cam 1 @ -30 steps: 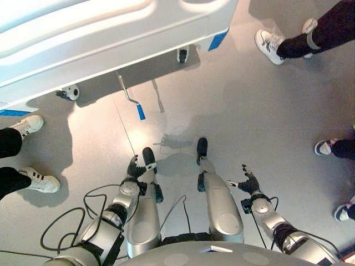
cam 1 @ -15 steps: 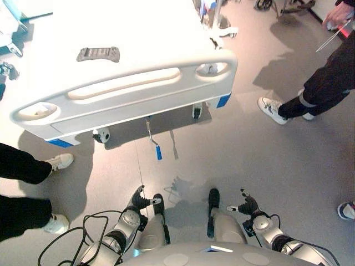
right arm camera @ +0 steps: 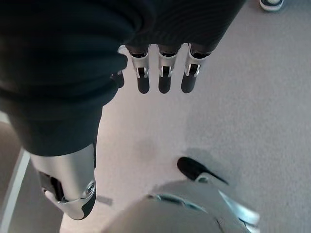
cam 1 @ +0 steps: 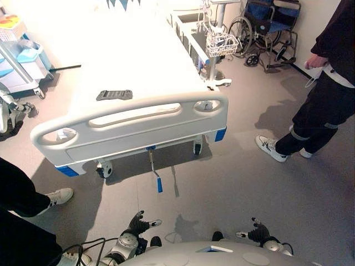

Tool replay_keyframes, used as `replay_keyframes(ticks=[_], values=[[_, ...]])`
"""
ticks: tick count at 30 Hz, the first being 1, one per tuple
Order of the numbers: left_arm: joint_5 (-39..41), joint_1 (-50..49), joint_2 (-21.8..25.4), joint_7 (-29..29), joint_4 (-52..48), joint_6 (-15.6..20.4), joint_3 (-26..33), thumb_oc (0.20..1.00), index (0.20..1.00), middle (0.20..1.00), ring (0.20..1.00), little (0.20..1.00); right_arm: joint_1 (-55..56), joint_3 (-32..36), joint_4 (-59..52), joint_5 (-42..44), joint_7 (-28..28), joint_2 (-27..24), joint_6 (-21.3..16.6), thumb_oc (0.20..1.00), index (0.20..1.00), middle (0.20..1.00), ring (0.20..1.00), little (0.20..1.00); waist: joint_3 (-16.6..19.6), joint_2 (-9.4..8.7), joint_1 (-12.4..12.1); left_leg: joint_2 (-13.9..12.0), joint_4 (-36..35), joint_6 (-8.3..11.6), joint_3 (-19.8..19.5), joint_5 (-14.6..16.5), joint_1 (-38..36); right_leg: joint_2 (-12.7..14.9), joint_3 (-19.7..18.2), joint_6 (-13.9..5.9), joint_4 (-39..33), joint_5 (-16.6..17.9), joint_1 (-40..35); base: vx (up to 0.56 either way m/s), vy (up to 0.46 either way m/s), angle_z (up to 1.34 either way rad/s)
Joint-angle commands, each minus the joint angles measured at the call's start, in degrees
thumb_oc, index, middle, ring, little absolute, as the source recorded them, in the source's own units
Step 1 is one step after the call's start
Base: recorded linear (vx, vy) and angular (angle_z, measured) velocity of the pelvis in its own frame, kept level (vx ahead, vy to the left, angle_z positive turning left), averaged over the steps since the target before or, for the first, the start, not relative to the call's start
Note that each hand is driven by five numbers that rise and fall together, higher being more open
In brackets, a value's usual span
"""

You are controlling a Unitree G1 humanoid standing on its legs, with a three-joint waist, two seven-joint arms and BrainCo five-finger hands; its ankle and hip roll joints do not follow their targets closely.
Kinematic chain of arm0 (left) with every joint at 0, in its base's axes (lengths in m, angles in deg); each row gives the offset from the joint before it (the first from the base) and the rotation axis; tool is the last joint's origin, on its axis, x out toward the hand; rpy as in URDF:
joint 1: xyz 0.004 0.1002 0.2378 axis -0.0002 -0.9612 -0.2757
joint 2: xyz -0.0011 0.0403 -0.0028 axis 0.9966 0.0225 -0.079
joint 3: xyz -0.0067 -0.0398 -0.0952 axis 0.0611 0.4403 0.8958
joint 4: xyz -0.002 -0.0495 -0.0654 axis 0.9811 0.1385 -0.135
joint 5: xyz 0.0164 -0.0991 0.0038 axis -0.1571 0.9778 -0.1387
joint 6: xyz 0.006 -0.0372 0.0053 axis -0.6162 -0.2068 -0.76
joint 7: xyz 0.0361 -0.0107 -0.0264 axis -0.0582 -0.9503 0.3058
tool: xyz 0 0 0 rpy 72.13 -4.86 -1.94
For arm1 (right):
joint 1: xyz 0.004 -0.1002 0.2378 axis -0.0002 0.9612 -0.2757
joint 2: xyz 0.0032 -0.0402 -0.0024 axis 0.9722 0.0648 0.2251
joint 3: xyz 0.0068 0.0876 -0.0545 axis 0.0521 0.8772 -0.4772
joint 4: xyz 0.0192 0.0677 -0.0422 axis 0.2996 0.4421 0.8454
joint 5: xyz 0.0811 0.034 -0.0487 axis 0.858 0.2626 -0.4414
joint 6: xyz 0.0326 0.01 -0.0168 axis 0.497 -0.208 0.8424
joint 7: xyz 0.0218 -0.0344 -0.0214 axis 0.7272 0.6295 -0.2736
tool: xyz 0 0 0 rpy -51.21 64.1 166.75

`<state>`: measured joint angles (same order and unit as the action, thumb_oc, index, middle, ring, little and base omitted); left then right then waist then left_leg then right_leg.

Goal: Raise the hospital bed

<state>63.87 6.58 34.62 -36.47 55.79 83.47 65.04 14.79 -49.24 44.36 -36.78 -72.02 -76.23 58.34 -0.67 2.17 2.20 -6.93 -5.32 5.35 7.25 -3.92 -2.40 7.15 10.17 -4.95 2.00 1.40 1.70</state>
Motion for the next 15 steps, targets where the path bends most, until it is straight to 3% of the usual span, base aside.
replay_keyframes(ticks=[1,15], values=[[0.29,3.13,-0.33,-1.79,1.15,-0.15,1.21,1.0,1.0,1.0,1.0,1.0,-2.94,1.78,2.21,1.78,-1.15,0.62,1.09,1.0,1.0,1.0,1.0,1.0,-2.74,-2.68,-0.53,2.2,4.62,-1.26,0.06,2.69,-2.36,1.95,0.58,-4.64,5.38,-2.06,-2.29,0.01,-0.049,0.02],[-4.18,2.11,-0.29,-2.72,3.32,-1.51,1.43,1.0,1.0,1.0,1.0,1.0,-2.4,0.93,2.69,0.27,-1.74,1.36,1.82,1.0,1.0,1.0,1.0,1.0,-0.96,-2.57,-1.06,1.7,4.5,-0.86,-0.38,2.77,-3.64,1.43,0.99,-4.15,2.26,-1.93,-5.63,0.0,-0.022,0.05]])
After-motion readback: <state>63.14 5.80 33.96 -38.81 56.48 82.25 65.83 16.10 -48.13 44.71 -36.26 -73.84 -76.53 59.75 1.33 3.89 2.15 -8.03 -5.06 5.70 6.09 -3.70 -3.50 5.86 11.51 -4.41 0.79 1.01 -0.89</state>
